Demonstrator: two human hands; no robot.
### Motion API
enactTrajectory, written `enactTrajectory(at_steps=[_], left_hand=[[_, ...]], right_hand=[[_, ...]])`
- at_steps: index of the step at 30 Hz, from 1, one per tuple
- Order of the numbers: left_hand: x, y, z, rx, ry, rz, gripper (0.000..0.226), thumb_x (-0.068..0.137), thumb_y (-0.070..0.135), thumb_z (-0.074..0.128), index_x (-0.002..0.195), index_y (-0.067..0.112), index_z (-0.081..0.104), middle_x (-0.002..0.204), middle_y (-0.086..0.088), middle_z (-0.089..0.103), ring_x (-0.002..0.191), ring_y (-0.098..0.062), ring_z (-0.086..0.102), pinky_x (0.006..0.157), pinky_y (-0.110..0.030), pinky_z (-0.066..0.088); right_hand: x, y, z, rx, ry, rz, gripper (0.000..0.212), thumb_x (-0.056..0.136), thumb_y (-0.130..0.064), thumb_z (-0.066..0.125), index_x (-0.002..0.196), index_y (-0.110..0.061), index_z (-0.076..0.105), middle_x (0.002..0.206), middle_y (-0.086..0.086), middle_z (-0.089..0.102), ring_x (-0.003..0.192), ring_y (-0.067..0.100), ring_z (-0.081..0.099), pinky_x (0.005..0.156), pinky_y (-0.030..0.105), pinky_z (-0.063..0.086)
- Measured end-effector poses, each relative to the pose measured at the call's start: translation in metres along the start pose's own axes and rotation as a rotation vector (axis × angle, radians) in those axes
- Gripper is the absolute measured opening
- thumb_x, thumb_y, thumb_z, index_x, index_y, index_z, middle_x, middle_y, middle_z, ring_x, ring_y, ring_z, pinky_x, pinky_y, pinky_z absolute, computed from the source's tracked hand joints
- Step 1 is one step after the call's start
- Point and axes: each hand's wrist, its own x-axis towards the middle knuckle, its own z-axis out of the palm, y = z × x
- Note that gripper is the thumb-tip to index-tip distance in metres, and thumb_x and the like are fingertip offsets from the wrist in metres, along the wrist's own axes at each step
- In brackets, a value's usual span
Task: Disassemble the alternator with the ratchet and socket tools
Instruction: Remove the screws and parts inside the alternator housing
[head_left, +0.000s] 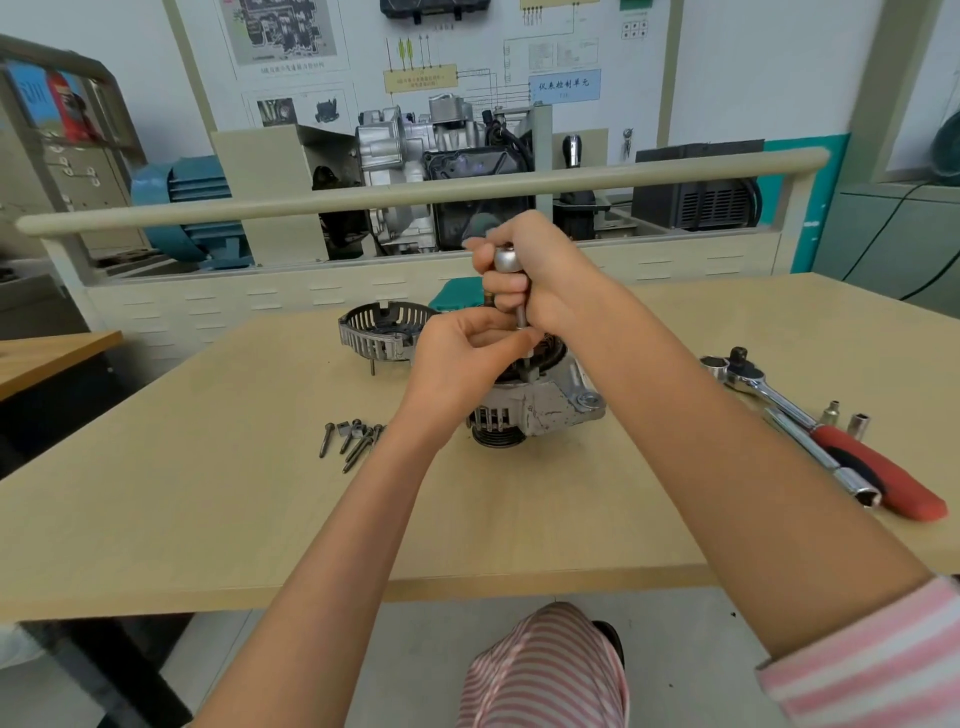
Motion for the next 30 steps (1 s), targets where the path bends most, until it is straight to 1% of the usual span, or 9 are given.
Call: enactTrajectory(at_steps=[4, 6, 10, 15, 19, 22, 26, 28, 30], left_hand=[[0.001, -0.001, -0.001, 0.01, -0.005, -0.01, 0.009, 0.079, 0.013, 0.073, 0.087, 0.009, 0.072, 0.078, -0.002, 0.073, 0.074, -0.006, 0.066, 0.072, -0.012, 0.05], [0.002, 0.0, 0.001, 0.023, 0.016, -0.002, 0.005, 0.079, 0.011, 0.072, 0.084, 0.012, 0.072, 0.077, -0.004, 0.072, 0.072, -0.007, 0.065, 0.07, -0.013, 0.05], [0.003, -0.001, 0.005, 0.059, 0.046, 0.01, 0.022, 0.079, 0.002, 0.067, 0.073, 0.024, 0.067, 0.07, 0.006, 0.068, 0.066, -0.002, 0.063, 0.068, -0.015, 0.051], [0.001, -0.002, 0.002, 0.019, 0.028, 0.03, 0.007, 0.08, 0.012, 0.071, 0.087, 0.012, 0.071, 0.075, 0.0, 0.072, 0.071, -0.003, 0.065, 0.066, -0.008, 0.048], [0.0, -0.003, 0.0, -0.025, -0.004, 0.015, 0.005, 0.081, 0.013, 0.071, 0.085, 0.011, 0.07, 0.069, 0.005, 0.07, 0.067, 0.0, 0.063, 0.067, -0.007, 0.047], [0.001, -0.003, 0.002, -0.012, 0.045, 0.003, 0.007, 0.078, 0.014, 0.074, 0.083, 0.01, 0.07, 0.072, 0.0, 0.07, 0.067, -0.006, 0.063, 0.067, -0.011, 0.049], [0.003, -0.004, 0.006, 0.04, 0.081, 0.01, 0.011, 0.077, 0.009, 0.072, 0.076, 0.019, 0.069, 0.064, 0.006, 0.067, 0.061, -0.003, 0.061, 0.064, -0.015, 0.05], [0.003, -0.005, 0.007, 0.055, 0.084, 0.029, 0.009, 0.077, 0.009, 0.071, 0.078, 0.018, 0.069, 0.06, 0.009, 0.065, 0.058, 0.0, 0.059, 0.064, -0.015, 0.049], [0.002, -0.005, 0.006, 0.03, 0.064, 0.042, 0.006, 0.078, 0.011, 0.072, 0.084, 0.012, 0.07, 0.066, 0.004, 0.069, 0.064, -0.002, 0.062, 0.068, -0.016, 0.051]], right_hand=[[-0.003, -0.002, -0.006, 0.059, -0.148, 0.056, 0.02, 0.096, -0.011, 0.031, 0.09, -0.008, 0.05, 0.047, -0.008, 0.044, 0.028, 0.003, 0.02, 0.029, 0.015, 0.015], [-0.001, 0.004, 0.001, 0.076, 0.044, -0.038, 0.019, 0.094, -0.008, 0.03, 0.091, -0.008, 0.048, 0.052, -0.005, 0.043, 0.03, 0.004, 0.023, 0.03, 0.016, 0.017], [0.006, 0.02, 0.012, 0.2, 0.472, -0.358, 0.038, 0.096, -0.005, 0.027, 0.134, -0.009, 0.03, 0.081, 0.001, 0.039, 0.055, 0.006, 0.036, 0.048, 0.019, 0.031], [0.002, 0.004, -0.001, 0.106, 0.155, -0.08, 0.019, 0.093, -0.006, 0.026, 0.088, -0.011, 0.044, 0.057, -0.001, 0.041, 0.027, 0.004, 0.023, 0.031, 0.014, 0.017], [-0.002, -0.003, -0.009, 0.041, -0.179, 0.062, 0.02, 0.096, -0.01, 0.031, 0.094, -0.006, 0.05, 0.047, -0.008, 0.044, 0.029, 0.002, 0.022, 0.029, 0.015, 0.016], [-0.004, 0.0, -0.004, 0.042, -0.076, 0.021, 0.019, 0.096, -0.011, 0.031, 0.092, -0.008, 0.05, 0.051, -0.007, 0.045, 0.03, 0.003, 0.024, 0.03, 0.015, 0.017], [0.001, 0.018, 0.008, 0.1, 0.433, -0.326, 0.031, 0.096, -0.007, 0.027, 0.125, -0.006, 0.036, 0.081, 0.005, 0.045, 0.051, 0.006, 0.033, 0.042, 0.017, 0.027], [0.0, 0.019, 0.004, 0.187, 0.453, -0.344, 0.035, 0.095, -0.004, 0.026, 0.13, -0.011, 0.03, 0.077, 0.006, 0.045, 0.049, 0.007, 0.034, 0.039, 0.016, 0.027], [-0.004, 0.011, -0.002, 0.188, 0.266, -0.214, 0.022, 0.095, -0.004, 0.027, 0.111, -0.01, 0.041, 0.062, 0.001, 0.044, 0.035, 0.005, 0.03, 0.032, 0.016, 0.021]])
